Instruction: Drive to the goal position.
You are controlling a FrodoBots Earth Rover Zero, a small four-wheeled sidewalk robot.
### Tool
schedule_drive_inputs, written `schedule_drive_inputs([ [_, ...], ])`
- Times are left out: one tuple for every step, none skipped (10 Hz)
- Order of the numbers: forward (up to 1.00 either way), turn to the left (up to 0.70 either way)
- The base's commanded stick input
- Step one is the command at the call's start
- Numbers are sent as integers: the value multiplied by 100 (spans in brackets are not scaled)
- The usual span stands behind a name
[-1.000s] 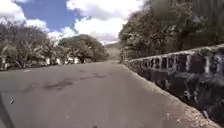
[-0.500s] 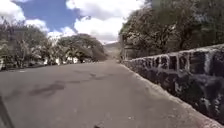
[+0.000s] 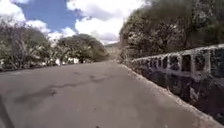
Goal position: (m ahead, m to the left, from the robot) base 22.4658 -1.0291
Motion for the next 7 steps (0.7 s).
schedule_drive_inputs([
  [70, 0],
  [70, 0],
  [70, 0],
  [70, 0],
  [70, 0],
  [70, 0],
  [70, 0],
])
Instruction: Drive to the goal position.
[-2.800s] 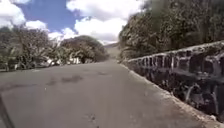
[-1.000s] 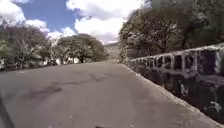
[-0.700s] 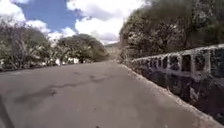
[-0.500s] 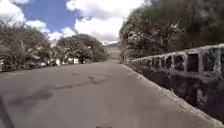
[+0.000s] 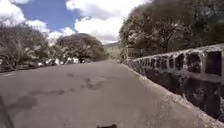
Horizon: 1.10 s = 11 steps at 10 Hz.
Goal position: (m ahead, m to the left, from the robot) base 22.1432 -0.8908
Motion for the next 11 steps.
schedule_drive_inputs([
  [70, 0],
  [70, 0],
  [70, 0],
  [70, 0],
  [70, 0],
  [70, 0],
  [70, 0],
  [70, 0],
  [70, 0],
  [70, 0],
  [70, 0],
])
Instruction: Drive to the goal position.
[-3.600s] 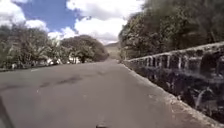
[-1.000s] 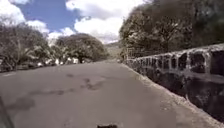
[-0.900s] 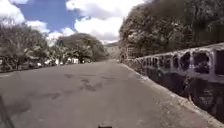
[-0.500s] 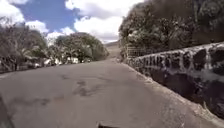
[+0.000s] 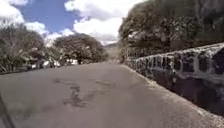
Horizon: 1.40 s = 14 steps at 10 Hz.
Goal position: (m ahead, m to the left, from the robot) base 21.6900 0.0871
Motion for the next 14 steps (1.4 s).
schedule_drive_inputs([
  [70, 0],
  [70, 0],
  [70, 0],
  [70, 0],
  [70, 0],
  [70, 0],
  [70, 0],
  [70, 0],
  [70, 0],
  [70, 0],
  [70, 0],
  [70, 0],
  [70, 0],
  [70, 0],
])
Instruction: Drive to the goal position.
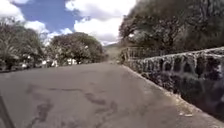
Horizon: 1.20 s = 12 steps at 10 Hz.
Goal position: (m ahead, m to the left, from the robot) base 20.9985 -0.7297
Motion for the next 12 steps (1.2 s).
schedule_drive_inputs([
  [70, 0],
  [70, 0],
  [70, 0],
  [70, 0],
  [70, 0],
  [70, 0],
  [70, 0],
  [70, 0],
  [70, 0],
  [70, 0],
  [70, 0],
  [70, 0],
])
